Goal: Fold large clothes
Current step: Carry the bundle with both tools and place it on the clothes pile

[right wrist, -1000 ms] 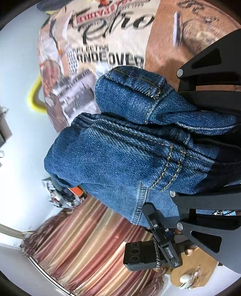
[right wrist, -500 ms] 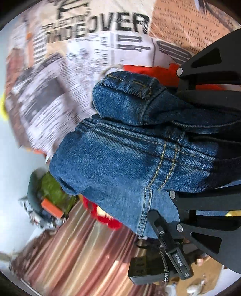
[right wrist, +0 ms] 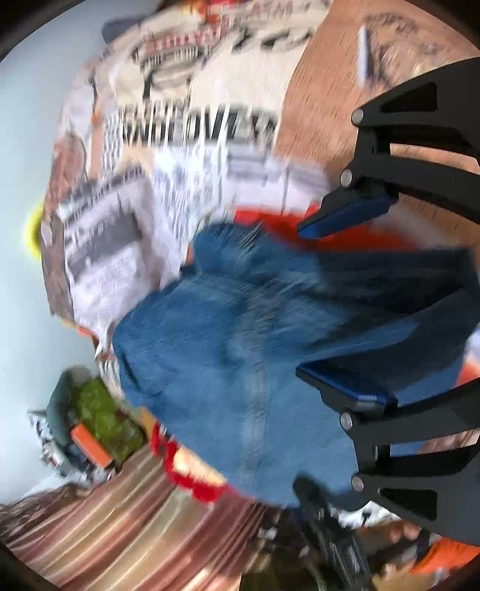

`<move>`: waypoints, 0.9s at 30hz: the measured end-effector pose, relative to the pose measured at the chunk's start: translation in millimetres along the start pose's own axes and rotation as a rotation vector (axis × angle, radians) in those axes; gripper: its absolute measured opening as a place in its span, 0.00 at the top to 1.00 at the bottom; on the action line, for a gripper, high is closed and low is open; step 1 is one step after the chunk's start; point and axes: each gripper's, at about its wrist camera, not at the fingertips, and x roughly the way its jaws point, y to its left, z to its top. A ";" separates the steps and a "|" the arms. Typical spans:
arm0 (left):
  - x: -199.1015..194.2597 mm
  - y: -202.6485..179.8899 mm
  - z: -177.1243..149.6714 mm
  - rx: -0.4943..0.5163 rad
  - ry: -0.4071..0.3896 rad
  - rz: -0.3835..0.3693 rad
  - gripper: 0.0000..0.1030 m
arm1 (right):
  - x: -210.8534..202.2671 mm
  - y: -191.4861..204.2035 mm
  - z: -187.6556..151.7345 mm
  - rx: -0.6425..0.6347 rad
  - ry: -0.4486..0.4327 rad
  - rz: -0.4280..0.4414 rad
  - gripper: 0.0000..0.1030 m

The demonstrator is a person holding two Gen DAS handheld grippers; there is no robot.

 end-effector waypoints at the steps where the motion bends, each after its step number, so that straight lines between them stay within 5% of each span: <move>1: -5.2 -0.8 -7.0 0.008 -0.008 0.009 0.14 | -4.1 -2.2 -7.1 -0.015 -0.003 -0.016 0.33; 8: -29.6 5.4 -46.1 -0.029 -0.037 0.042 0.09 | -32.5 -0.9 -55.9 -0.117 -0.045 -0.101 0.25; 13: -65.9 -5.6 -58.8 -0.012 -0.108 0.105 0.09 | -62.4 10.4 -65.9 -0.097 -0.083 -0.068 0.26; 19: -144.0 -39.6 -67.9 0.053 -0.284 0.095 0.09 | -133.2 44.4 -74.4 -0.145 -0.264 -0.023 0.26; 27: -263.3 -106.3 -102.0 0.179 -0.597 0.051 0.09 | -254.6 83.3 -108.2 -0.194 -0.622 0.025 0.26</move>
